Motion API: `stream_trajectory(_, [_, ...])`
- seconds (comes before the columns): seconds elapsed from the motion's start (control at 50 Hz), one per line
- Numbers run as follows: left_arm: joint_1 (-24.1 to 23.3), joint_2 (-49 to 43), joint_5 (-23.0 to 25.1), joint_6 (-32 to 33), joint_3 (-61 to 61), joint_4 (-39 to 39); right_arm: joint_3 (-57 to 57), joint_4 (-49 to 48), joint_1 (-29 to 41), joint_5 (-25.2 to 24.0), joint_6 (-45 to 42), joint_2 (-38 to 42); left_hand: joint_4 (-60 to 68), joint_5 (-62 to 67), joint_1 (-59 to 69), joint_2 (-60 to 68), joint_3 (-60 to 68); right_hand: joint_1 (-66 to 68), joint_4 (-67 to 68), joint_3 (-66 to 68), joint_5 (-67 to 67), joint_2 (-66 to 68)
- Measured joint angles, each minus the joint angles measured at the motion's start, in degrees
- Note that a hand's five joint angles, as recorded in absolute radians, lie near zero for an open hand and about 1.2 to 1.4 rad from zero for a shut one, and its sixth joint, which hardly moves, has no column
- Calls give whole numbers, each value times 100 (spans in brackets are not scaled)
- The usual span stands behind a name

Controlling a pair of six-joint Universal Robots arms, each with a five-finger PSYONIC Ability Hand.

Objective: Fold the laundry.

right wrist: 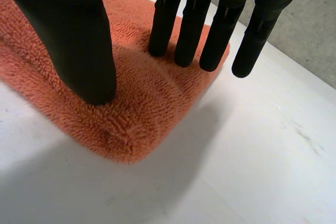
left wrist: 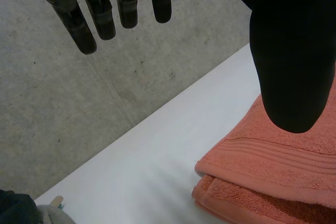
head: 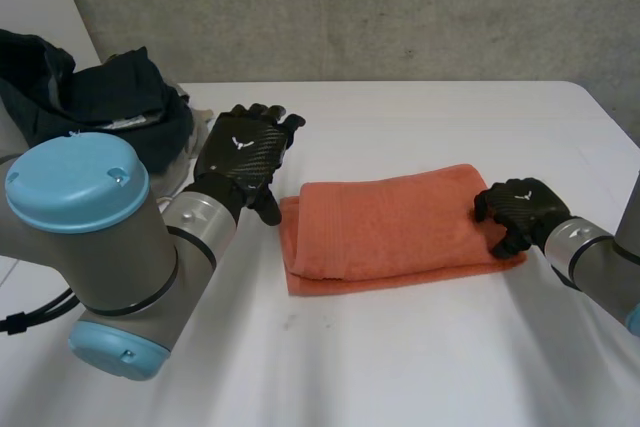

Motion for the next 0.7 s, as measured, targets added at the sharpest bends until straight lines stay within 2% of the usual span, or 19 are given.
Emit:
stream_trajectory(0.32, [-23,5,4,0,-26,-6,174,-70,-233,-21,-184,39,0,0,0,0,0,7,-14,-7,-22,56])
stream_trajectory(0.36, [-25,6,2,0,-27,-7,160,-108,-264,-9,-261,59,0,0,0,0,0,1662,1986,1952,1895,2008])
stream_trajectory(0.4, [-26,9,-1,2,-27,-7,146,-189,-297,6,-352,56,0,0,0,0,0,2180,2927,2884,2781,2791])
stream_trajectory(0.5, [-22,40,-14,13,-23,-9,44,-342,-285,39,-633,11,0,0,0,0,0,2261,3164,3081,2924,2844])
stream_trajectory(0.54, [-20,60,-19,15,-23,-10,-19,-361,-225,57,-765,-17,1,0,0,0,0,2261,3172,3087,2925,2844])
stream_trajectory(0.7, [42,376,-39,18,-126,-11,-535,-386,825,149,-1524,-216,0,0,0,0,0,2262,3175,3088,3062,2844])
